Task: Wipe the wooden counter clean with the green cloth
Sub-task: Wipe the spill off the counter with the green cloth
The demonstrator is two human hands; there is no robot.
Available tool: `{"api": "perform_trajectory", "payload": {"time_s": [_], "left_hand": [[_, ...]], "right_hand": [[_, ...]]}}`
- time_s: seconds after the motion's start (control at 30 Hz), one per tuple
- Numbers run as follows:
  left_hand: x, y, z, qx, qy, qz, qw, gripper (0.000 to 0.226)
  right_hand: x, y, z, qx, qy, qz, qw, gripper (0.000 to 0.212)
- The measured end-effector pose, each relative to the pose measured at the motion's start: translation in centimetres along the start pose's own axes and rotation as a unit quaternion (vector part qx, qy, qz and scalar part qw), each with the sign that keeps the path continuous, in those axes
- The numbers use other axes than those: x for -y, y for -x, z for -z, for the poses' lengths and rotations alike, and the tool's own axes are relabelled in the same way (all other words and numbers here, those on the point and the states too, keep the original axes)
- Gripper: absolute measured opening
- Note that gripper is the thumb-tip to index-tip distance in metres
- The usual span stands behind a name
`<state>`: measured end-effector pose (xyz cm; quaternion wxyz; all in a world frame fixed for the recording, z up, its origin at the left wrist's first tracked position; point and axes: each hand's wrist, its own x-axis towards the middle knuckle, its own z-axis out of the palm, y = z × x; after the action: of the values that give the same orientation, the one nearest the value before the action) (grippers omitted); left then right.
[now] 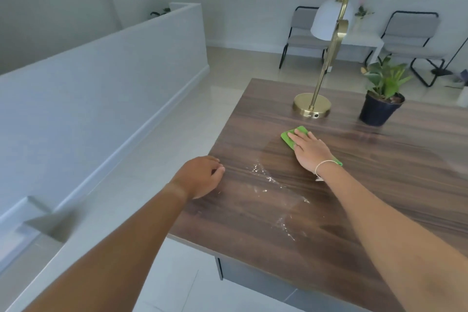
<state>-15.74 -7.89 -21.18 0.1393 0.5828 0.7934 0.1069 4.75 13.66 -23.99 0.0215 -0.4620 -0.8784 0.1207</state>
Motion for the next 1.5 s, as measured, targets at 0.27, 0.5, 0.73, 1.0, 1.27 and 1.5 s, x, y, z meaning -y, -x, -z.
{"api": "perform_trajectory", "payload": {"time_s": [0.27,0.5,0.73,1.0,1.27,1.5], "left_hand": [[0.1,-0.5,0.2,-0.014,-0.015,0.017,1.0,0.043],[-0.1,-0.3,-0.3,-0.014,-0.011,0.027,0.999,0.041],[-0.2,-0.2,-0.6,-0.021,-0.002,0.035,0.999,0.04],[-0.2,0.0,-0.6,-0.034,0.019,0.04,0.998,0.038],[-0.2,-0.1,-0.8,-0.036,0.014,0.046,0.998,0.039],[-0.1,0.2,-0.7,-0.051,0.025,0.036,0.998,0.036]], "right_hand": [[2.7,2.8,-2.3,0.023,-0.047,0.224,0.973,0.044],[1.7,-6.8,0.0,0.015,-0.001,0.073,0.997,0.047],[10.1,-7.5,-2.8,0.057,-0.008,0.242,0.968,0.046],[3.1,-10.3,-0.5,0.036,-0.013,0.186,0.982,0.045],[13.0,-8.8,-3.4,0.055,-0.013,0.303,0.951,0.046],[3.1,-7.6,-0.7,0.027,-0.015,0.14,0.99,0.046]]}}
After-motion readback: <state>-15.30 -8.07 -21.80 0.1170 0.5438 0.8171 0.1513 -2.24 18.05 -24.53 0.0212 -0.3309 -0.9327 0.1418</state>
